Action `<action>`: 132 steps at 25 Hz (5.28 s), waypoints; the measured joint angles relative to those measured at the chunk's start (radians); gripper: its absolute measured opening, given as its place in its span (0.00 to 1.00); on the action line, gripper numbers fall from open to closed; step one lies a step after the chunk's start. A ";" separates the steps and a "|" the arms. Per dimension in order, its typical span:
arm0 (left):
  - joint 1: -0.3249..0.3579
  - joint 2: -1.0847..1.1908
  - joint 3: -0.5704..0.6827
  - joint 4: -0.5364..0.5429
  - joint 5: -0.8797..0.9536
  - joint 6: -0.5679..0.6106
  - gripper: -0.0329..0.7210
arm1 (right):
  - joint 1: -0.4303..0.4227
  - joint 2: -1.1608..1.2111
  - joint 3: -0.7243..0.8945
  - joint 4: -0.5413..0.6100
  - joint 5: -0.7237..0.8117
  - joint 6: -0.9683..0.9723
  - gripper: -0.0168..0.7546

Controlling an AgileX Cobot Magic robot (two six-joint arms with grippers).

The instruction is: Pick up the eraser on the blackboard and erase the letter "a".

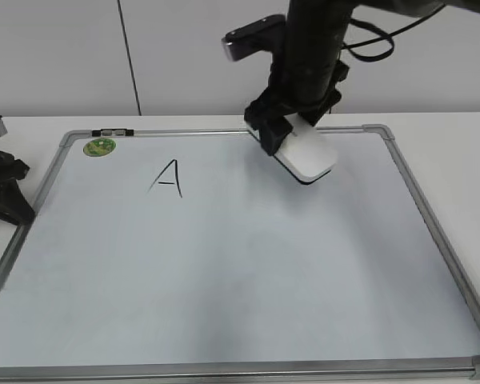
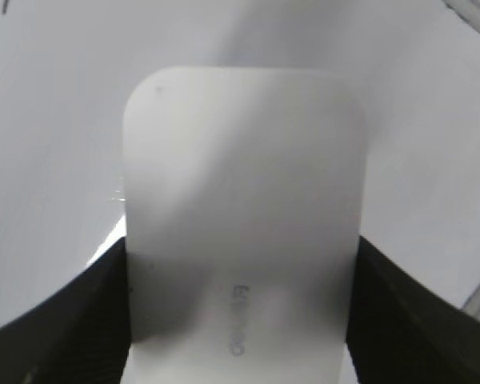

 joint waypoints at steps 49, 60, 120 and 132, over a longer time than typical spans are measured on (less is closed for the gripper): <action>0.000 0.000 0.000 0.000 -0.002 0.000 0.11 | -0.382 -0.013 0.434 0.086 -0.243 0.199 0.76; 0.000 0.000 0.000 0.000 -0.002 -0.009 0.29 | -0.382 -0.013 0.250 0.081 -0.053 0.186 0.85; -0.319 -1.649 0.625 0.363 0.294 -0.434 0.77 | -0.382 -1.528 1.110 0.145 0.028 0.130 0.79; -0.320 -1.854 0.890 0.406 0.255 -0.434 0.77 | -0.382 -1.845 1.468 0.079 -0.033 0.139 0.78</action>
